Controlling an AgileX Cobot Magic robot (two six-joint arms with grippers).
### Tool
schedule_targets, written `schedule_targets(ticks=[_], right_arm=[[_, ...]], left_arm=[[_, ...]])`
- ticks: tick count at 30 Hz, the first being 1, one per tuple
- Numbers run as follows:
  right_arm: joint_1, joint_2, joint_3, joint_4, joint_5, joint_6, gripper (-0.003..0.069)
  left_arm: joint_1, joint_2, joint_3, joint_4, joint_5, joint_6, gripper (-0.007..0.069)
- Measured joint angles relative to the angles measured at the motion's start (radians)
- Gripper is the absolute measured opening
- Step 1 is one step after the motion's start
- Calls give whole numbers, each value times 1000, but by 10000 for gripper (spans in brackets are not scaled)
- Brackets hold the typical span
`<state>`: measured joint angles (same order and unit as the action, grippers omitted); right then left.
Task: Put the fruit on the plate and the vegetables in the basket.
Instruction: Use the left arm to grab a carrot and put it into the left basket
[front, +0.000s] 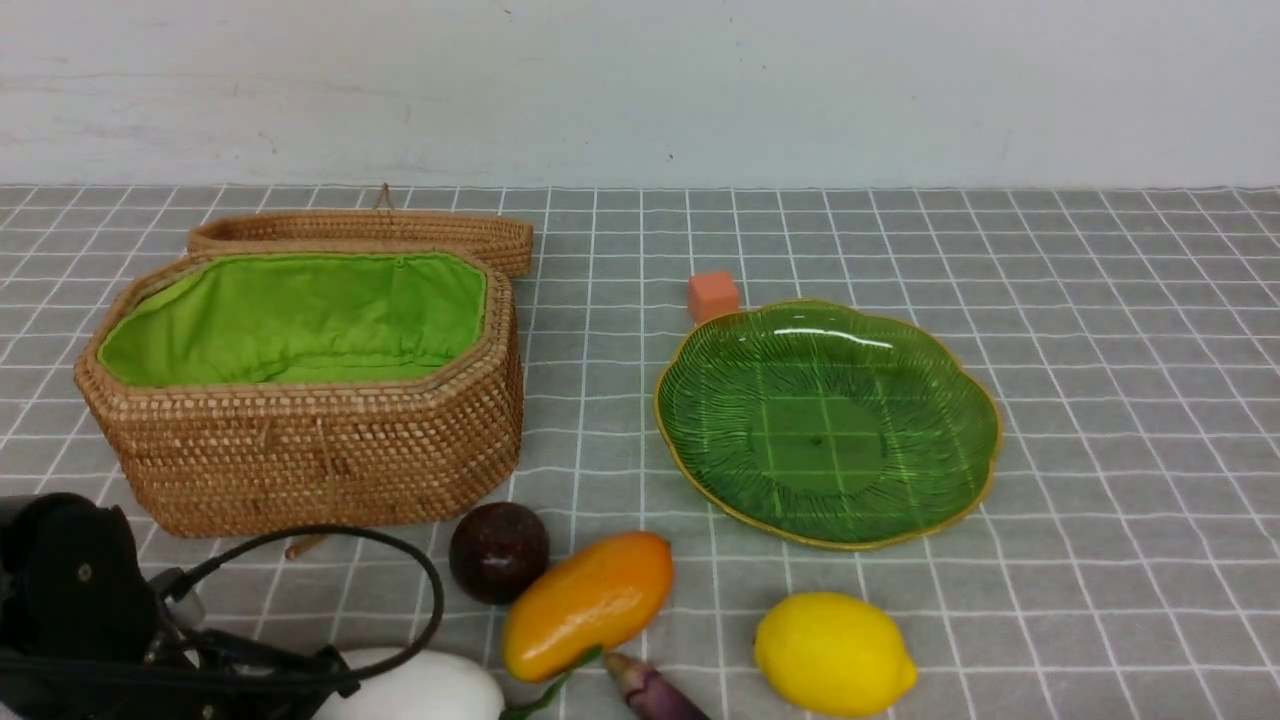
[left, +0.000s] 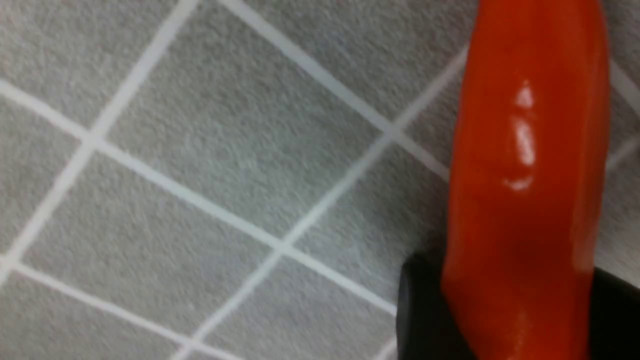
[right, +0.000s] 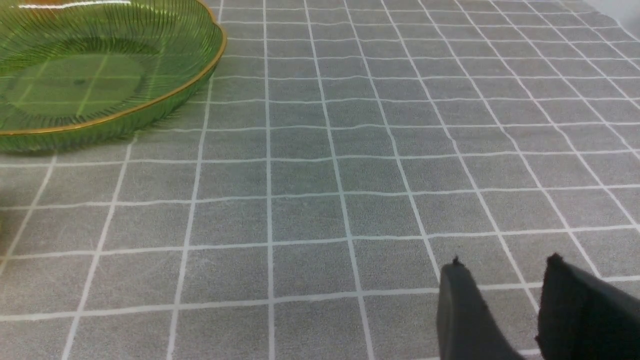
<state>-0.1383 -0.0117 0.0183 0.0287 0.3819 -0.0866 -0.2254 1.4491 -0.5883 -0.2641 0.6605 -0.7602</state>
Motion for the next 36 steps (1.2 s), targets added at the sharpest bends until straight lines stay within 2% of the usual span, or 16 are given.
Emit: schedule_targets(ticks=[6, 9, 13, 18, 21, 25, 29, 31, 33, 36], right_arm=[[0, 0, 0, 0, 0, 0, 241], [0, 0, 0, 0, 0, 0, 241], [0, 0, 0, 0, 0, 0, 241], [0, 0, 0, 0, 0, 0, 241], [0, 0, 0, 0, 0, 0, 241], [0, 0, 0, 0, 0, 0, 241], [0, 0, 0, 0, 0, 0, 241], [0, 0, 0, 0, 0, 0, 241], [0, 0, 0, 0, 0, 0, 241], [0, 0, 0, 0, 0, 0, 241]], left_arm=[[0, -150, -16, -35, 121, 21, 344], [0, -244, -120, -36, 222, 25, 344], [4, -267, -300, -33, 227, 24, 344], [73, -173, -557, -34, 156, -28, 344], [164, 1, -760, -34, 126, -99, 344], [213, 195, -909, -33, 125, -186, 344], [216, 312, -983, -33, 136, -220, 411], [216, 342, -1001, -34, 141, -220, 461], [216, 366, -1015, -33, 143, -204, 556], [221, 365, -1020, -33, 156, -161, 621]])
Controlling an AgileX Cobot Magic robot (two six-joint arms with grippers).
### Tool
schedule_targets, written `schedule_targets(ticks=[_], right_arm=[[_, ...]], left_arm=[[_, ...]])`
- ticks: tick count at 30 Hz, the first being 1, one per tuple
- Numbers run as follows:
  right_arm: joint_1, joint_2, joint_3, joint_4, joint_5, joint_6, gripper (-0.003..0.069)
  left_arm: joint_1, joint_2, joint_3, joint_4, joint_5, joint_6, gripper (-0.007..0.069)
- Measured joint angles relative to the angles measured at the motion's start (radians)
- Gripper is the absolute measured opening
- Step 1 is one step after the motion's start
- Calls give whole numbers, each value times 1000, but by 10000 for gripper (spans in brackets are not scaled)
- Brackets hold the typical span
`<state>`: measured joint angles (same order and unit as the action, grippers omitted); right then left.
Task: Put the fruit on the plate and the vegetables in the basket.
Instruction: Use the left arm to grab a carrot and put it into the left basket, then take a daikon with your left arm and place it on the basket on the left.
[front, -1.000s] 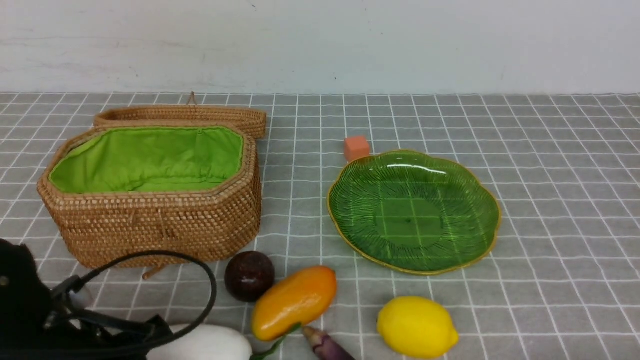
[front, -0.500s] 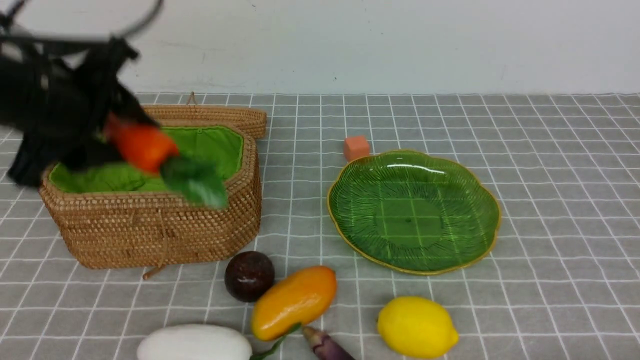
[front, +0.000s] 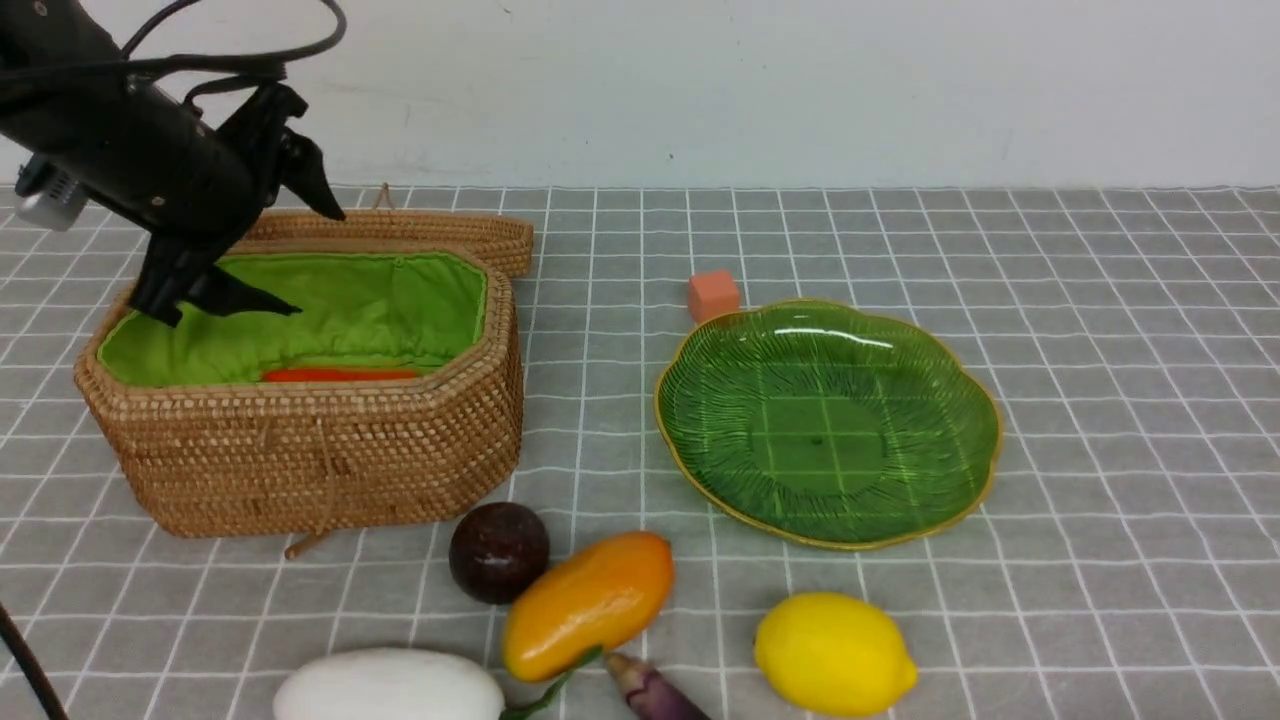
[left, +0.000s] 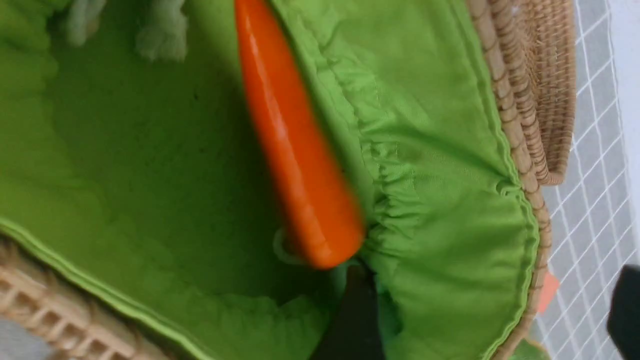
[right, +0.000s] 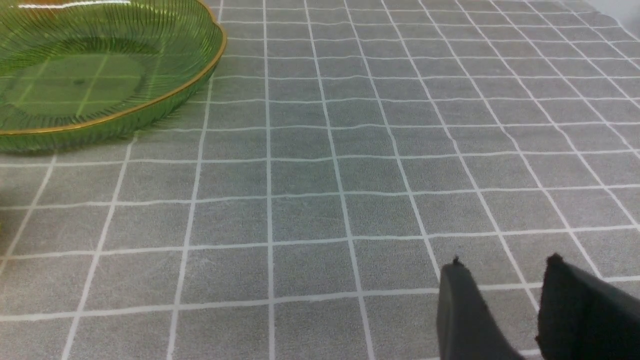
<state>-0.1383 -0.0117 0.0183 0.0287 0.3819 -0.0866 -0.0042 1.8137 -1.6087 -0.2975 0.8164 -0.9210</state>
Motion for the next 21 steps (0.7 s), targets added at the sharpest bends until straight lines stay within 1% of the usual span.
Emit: schedule_targets(ticks=[2, 4, 5, 7, 8, 9, 11, 12, 13, 16, 17, 18, 19, 21], right_arm=[[0, 0, 0, 0, 0, 0, 241], [0, 0, 0, 0, 0, 0, 241], [0, 0, 0, 0, 0, 0, 241], [0, 0, 0, 0, 0, 0, 241], [0, 0, 0, 0, 0, 0, 241], [0, 0, 0, 0, 0, 0, 241], [0, 0, 0, 0, 0, 0, 241], [0, 0, 0, 0, 0, 0, 241], [0, 0, 0, 0, 0, 0, 241], [0, 0, 0, 0, 0, 0, 241], [0, 0, 0, 0, 0, 0, 241], [0, 0, 0, 0, 0, 0, 241], [0, 0, 0, 0, 0, 0, 241], [0, 0, 0, 0, 0, 0, 241]], left_arm=[[1, -12, 0, 1, 31, 42, 633], [1, -37, 0, 8, 84, 111, 632], [-2, -53, 0, 14, 113, 172, 627], [-28, -123, 3, 56, 227, 338, 597], [-46, -159, 15, 77, 263, 372, 583], [-49, -167, 19, 84, 274, 376, 578], [-108, -286, 96, 117, 309, 374, 547], [-119, -296, 112, 118, 310, 371, 544], [-152, -363, 170, 126, 310, 337, 534], [-239, -509, 378, 140, 256, 137, 523], [-243, -515, 390, 140, 251, 121, 522], [-277, -559, 492, 140, 208, -9, 521], [-289, -570, 528, 140, 183, -56, 521], [-318, -586, 625, 142, 127, -189, 521]])
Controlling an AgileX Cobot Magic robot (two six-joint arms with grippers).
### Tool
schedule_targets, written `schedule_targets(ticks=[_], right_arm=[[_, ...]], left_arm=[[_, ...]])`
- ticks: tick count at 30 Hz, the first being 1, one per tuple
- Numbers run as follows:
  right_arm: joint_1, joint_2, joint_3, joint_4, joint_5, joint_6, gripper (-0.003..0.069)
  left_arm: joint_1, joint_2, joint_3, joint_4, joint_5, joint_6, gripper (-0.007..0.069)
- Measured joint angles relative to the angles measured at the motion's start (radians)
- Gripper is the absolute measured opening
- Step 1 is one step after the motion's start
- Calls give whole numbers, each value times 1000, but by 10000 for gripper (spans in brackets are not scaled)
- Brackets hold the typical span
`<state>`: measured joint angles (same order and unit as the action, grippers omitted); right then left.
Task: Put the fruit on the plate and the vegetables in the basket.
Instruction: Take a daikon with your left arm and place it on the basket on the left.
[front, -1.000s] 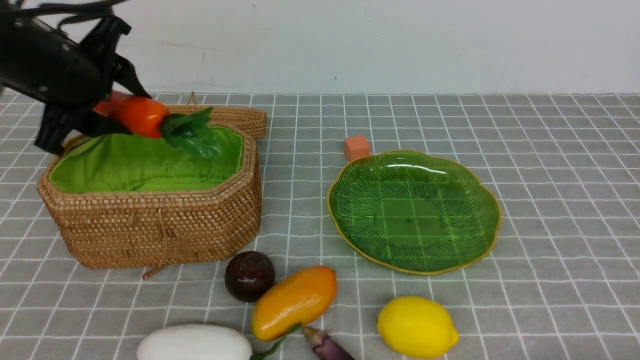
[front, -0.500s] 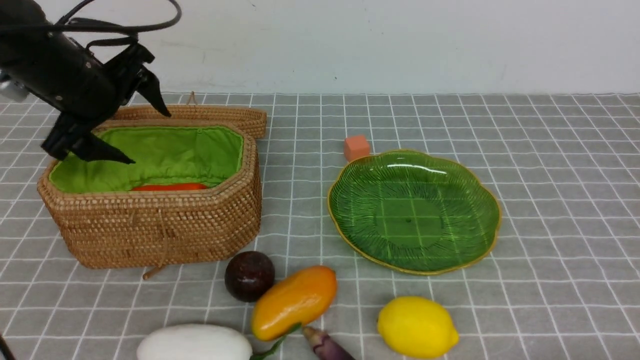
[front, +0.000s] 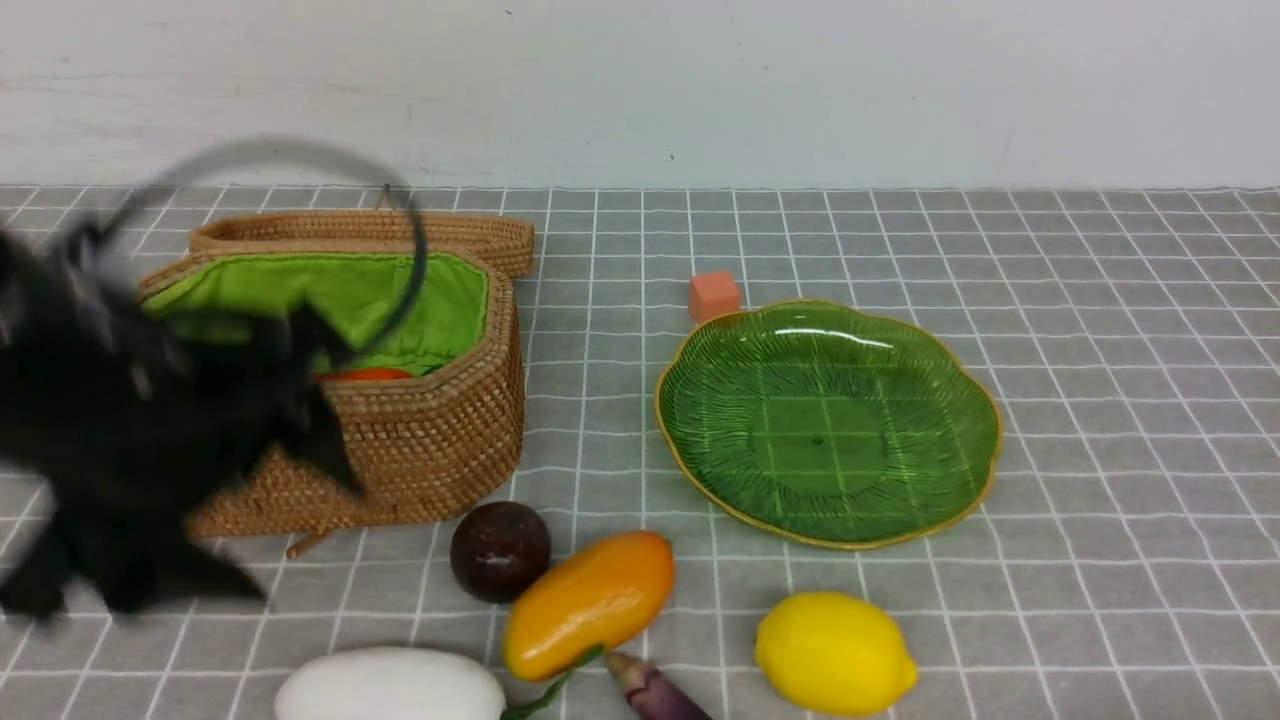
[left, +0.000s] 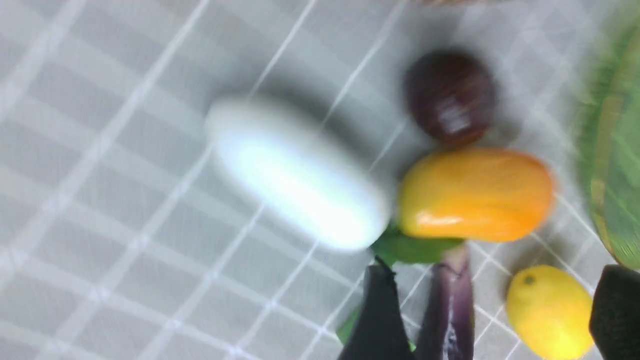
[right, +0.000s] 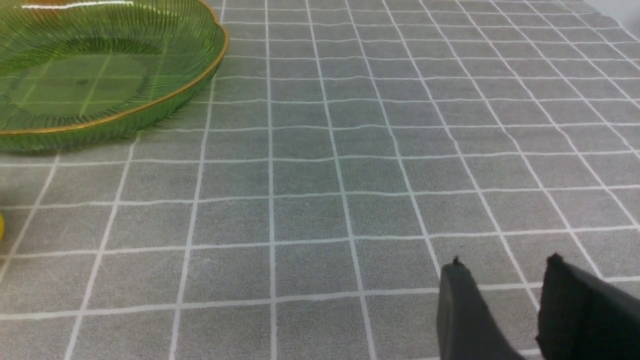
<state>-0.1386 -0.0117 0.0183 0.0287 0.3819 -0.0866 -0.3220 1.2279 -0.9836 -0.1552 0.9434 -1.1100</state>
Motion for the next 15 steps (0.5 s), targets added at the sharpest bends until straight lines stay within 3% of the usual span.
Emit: schedule_targets(ticks=[3, 6, 15], right_arm=[[0, 0, 0, 0, 0, 0, 241], [0, 0, 0, 0, 0, 0, 241], [0, 0, 0, 0, 0, 0, 241]], left_arm=[[-20, 18, 127, 4, -128, -160, 521], [-23, 68, 182, 6, -214, -229, 521], [-23, 316, 190, -11, -331, -249, 521]])
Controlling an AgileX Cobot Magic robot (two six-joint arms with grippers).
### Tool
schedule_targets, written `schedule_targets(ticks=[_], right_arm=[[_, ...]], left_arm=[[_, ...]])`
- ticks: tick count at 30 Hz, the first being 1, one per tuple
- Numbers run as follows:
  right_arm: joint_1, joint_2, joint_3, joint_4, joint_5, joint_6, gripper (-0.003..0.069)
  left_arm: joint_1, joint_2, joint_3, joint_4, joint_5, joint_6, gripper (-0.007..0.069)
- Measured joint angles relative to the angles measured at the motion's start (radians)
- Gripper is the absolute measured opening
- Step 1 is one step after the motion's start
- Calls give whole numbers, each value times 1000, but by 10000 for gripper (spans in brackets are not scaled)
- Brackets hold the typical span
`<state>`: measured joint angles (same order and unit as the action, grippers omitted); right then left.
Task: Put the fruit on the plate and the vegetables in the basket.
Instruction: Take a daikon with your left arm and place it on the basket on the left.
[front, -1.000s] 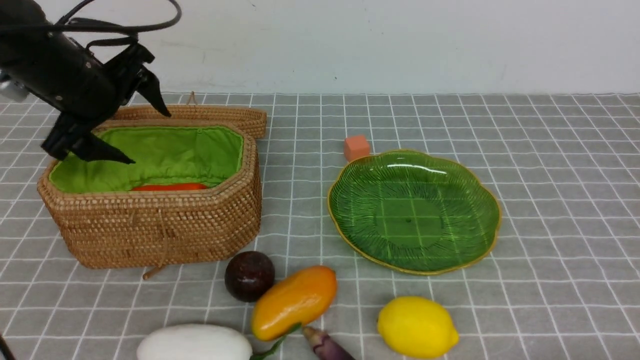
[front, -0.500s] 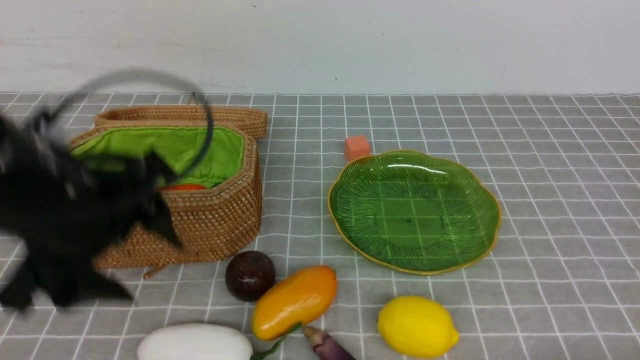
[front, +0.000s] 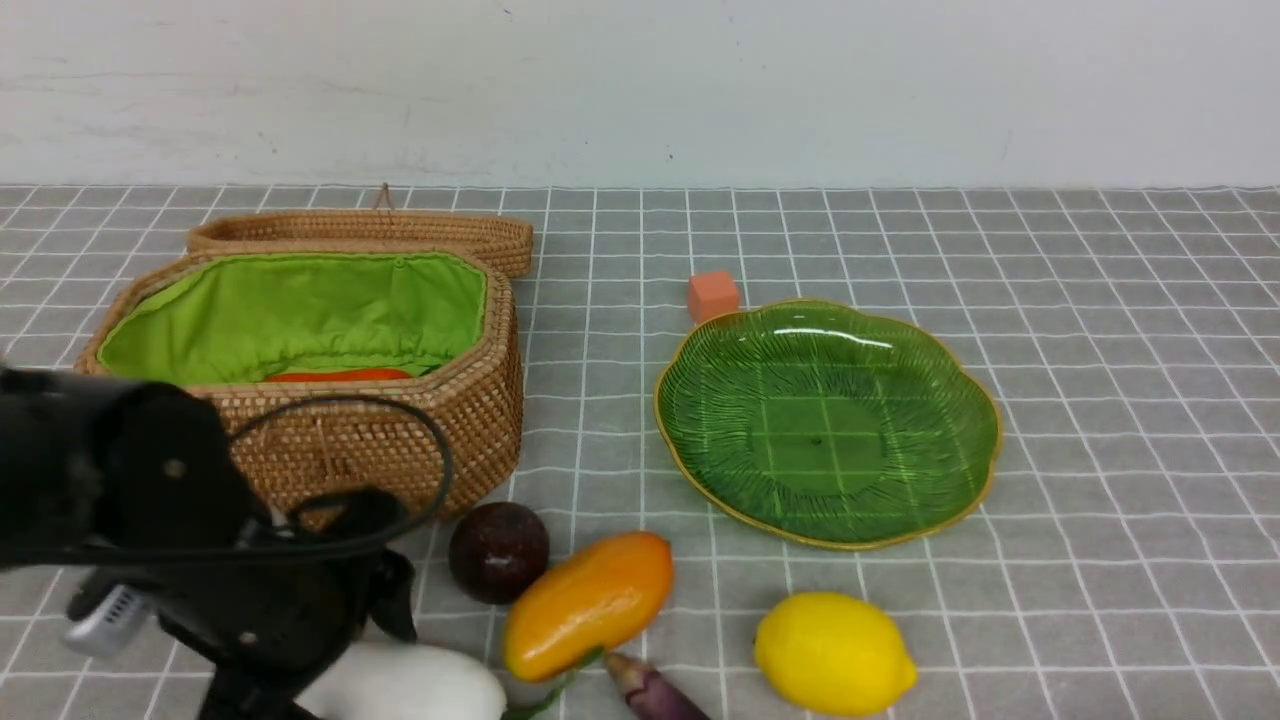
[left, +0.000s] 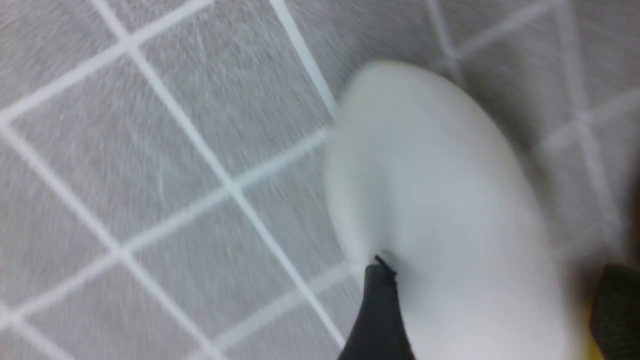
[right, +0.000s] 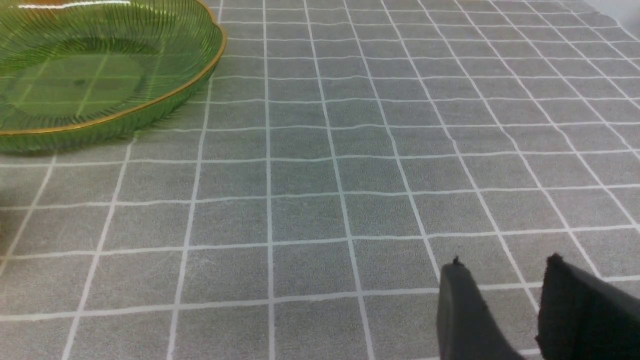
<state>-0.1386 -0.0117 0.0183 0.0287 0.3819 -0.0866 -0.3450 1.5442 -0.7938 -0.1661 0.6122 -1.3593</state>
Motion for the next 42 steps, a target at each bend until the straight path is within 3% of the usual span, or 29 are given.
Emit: schedule_targets(ticks=[4, 7, 11, 20, 25, 28, 31, 42], right_arm=[[0, 0, 0, 0, 0, 0, 241], [0, 0, 0, 0, 0, 0, 241], [0, 0, 0, 0, 0, 0, 241], [0, 0, 0, 0, 0, 0, 241], [0, 0, 0, 0, 0, 0, 241], [0, 0, 0, 0, 0, 0, 241], [0, 0, 0, 0, 0, 0, 241], [0, 0, 0, 0, 0, 0, 241]], left_arm=[[0, 84, -18, -41, -32, 3, 523], [0, 116, -16, -48, 8, 14, 460], [0, 93, -11, -48, 24, 64, 454], [10, -213, -87, -56, 50, 100, 454], [161, -276, -296, -55, 0, 110, 454], [303, -209, -450, -48, -9, 145, 454], [359, -134, -529, -52, 3, 168, 454], [381, 195, -673, -187, 122, 374, 625]])
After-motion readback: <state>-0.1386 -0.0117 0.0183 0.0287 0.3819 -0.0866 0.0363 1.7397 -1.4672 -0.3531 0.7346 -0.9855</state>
